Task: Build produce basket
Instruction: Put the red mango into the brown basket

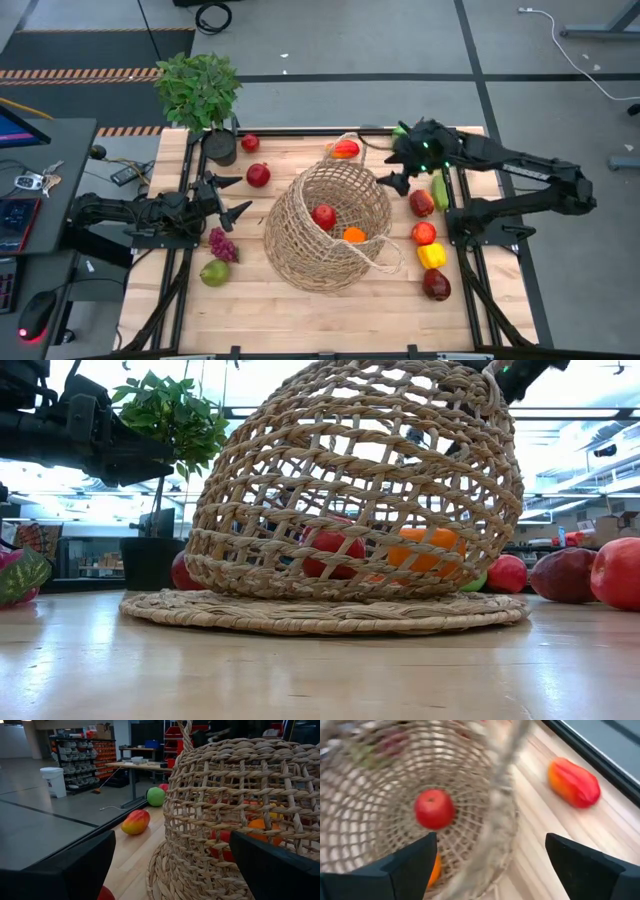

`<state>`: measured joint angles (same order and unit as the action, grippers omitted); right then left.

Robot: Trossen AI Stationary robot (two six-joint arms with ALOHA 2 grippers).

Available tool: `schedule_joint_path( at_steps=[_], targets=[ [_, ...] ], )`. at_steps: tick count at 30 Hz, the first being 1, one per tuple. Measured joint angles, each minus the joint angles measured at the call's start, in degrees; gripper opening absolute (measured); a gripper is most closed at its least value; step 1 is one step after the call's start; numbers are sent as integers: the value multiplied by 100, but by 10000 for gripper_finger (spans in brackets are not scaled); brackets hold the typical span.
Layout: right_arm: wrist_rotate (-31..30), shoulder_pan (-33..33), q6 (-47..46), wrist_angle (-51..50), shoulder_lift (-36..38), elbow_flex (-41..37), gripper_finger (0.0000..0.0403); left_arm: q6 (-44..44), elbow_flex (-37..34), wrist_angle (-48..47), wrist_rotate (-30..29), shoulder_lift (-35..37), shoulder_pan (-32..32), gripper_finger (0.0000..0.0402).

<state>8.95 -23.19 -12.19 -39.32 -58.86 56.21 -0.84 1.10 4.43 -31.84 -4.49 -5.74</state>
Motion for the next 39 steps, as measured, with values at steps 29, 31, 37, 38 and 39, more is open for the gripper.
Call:
schedule_joint_path(
  at_steps=[29, 31, 37, 38, 39],
  targets=[
    [1560, -2108, 976, 3657, -3383, 177, 358, 0, 0, 2, 0, 0, -2, 398],
    [1569, -2104, 1136, 3628, -3651, 501, 358, 2, 0, 2, -1, 0, -2, 398],
    [1616, -2072, 1953, 3582, -4384, 1359, 358, 2, 0, 2, 0, 0, -2, 398],
    [1630, -2062, 1988, 3571, -4459, 1397, 358, 2, 0, 2, -2, 0, -2, 398],
    [1643, -2056, 2006, 3574, -4529, 1413, 358, 0, 0, 2, 1, 0, 0, 398]
  ],
)
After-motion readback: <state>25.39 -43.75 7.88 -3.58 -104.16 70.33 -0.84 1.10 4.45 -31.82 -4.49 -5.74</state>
